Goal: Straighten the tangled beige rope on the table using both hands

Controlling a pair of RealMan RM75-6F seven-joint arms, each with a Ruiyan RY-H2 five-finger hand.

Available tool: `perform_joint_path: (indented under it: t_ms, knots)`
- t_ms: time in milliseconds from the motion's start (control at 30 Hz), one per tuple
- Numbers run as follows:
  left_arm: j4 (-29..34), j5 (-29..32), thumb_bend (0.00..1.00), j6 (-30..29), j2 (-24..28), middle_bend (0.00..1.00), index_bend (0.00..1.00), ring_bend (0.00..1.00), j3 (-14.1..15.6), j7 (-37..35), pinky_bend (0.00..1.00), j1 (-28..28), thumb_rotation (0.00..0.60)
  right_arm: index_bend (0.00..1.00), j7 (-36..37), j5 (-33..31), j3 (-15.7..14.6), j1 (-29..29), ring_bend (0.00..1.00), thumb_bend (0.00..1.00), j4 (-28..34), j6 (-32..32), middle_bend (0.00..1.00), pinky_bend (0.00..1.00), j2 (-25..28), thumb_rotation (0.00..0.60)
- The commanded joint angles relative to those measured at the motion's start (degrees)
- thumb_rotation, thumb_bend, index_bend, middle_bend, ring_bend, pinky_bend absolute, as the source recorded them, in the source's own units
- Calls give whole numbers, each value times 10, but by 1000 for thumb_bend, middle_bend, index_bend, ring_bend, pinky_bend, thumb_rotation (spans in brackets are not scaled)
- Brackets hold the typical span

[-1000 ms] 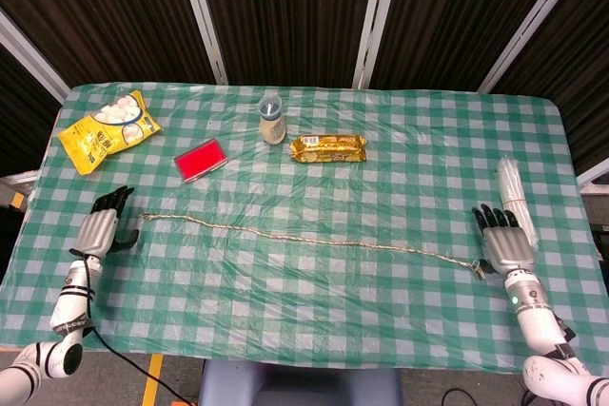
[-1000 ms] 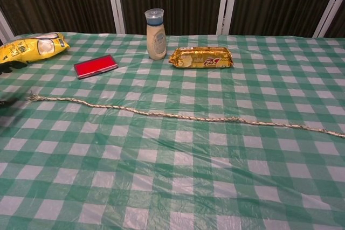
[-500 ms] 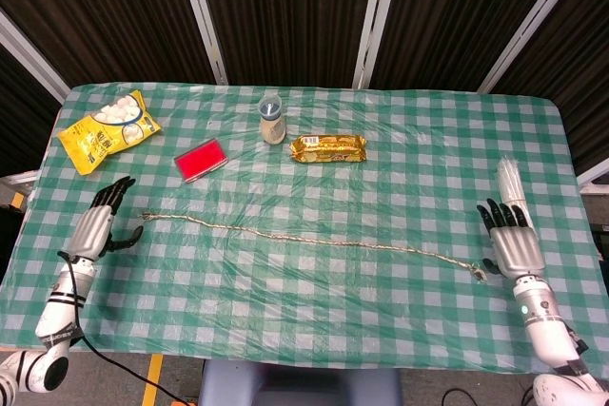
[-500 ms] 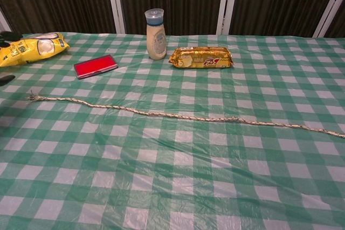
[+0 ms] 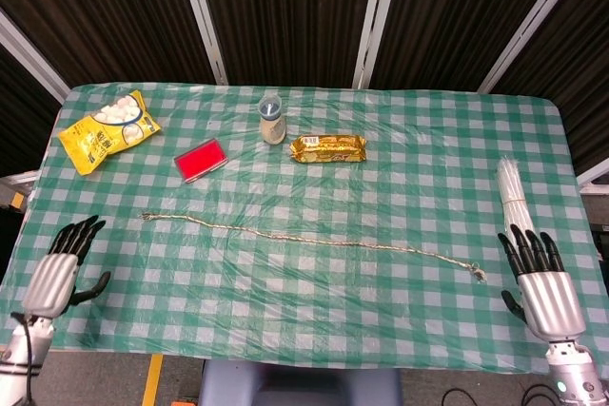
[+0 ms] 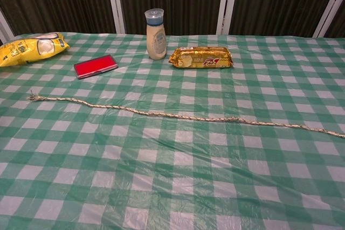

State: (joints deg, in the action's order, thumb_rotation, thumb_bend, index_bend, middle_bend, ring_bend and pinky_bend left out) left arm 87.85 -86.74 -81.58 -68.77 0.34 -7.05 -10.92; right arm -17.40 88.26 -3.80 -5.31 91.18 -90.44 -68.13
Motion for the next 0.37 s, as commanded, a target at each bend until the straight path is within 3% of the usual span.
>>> perform_joint_path:
  t_ms: [33, 133, 367]
  knots:
    - [36, -66, 400, -92, 22, 0, 0, 0, 52, 73, 20, 69, 600, 0, 51, 7, -11, 12, 0, 316, -35, 7, 0, 0, -1, 600]
    - [24, -69, 401, -104, 13, 0, 0, 0, 42, 83, 19, 73, 600, 0, 60, 10, -2, 14, 0, 315, -41, 1, 0, 0, -4, 600]
    - [22, -47, 400, -72, 19, 0, 0, 0, 36, 79, 18, 69, 600, 0, 50, 14, -1, 20, 0, 315, -36, 11, 0, 0, -3, 600]
